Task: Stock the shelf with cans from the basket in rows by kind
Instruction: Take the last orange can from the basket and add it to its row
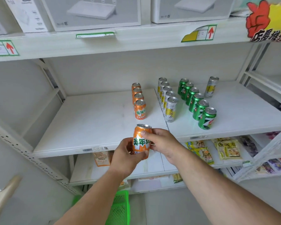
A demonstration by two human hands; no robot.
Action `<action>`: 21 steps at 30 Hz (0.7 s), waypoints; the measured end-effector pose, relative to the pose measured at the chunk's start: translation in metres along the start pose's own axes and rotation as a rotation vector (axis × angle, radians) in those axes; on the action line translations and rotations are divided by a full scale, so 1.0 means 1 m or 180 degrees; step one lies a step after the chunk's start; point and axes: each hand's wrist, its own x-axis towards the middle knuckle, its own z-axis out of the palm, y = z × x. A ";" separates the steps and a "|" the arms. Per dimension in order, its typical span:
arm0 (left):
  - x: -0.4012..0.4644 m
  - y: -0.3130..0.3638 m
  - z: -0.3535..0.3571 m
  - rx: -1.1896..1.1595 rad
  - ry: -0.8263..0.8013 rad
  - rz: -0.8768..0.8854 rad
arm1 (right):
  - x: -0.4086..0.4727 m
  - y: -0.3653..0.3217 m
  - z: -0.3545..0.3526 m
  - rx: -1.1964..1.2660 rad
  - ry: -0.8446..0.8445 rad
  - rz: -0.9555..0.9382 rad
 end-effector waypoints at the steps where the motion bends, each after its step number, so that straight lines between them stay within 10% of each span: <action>1: 0.002 0.002 0.009 0.0008 0.0013 0.0000 | 0.003 0.000 -0.008 -0.0005 -0.0027 0.0007; 21: 0.097 -0.024 0.030 0.0141 -0.0023 0.0036 | 0.085 0.000 -0.034 -0.0189 -0.0147 -0.0071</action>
